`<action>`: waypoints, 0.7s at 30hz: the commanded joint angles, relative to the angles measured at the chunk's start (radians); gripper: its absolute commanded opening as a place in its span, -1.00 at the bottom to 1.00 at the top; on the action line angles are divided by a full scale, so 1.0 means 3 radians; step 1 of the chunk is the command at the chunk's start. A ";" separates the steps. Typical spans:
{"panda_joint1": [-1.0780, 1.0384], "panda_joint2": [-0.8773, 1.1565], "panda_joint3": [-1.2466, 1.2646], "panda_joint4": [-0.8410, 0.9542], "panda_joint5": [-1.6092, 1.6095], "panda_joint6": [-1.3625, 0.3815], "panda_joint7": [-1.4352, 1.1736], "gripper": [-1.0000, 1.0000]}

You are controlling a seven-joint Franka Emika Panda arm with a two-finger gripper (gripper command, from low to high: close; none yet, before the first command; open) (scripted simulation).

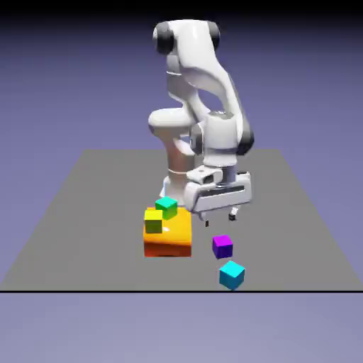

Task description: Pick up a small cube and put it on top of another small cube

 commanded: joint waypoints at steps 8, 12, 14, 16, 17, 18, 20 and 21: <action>0.0262 0.0967 0.0026 0.0670 -0.0142 -0.0628 -0.0365 0.00; 0.0278 0.1244 -0.0002 0.0697 -0.0183 -0.0411 -0.0349 0.00; 0.0284 0.1477 -0.0031 0.0698 -0.0218 -0.0180 -0.0322 0.00; 0.0284 0.1477 -0.0031 0.0698 -0.0218 -0.0180 -0.0322 -1.00; 0.0281 0.1356 -0.0016 0.0697 -0.0200 -0.0299 -0.0336 -1.00; 0.0278 0.1236 -0.0001 0.0697 -0.0182 -0.0420 -0.0350 -1.00; 0.0269 0.0994 0.0026 0.0689 -0.0147 -0.0654 -0.0375 -1.00; 0.0228 0.0873 0.0010 0.0607 -0.0141 -0.0695 -0.0339 -1.00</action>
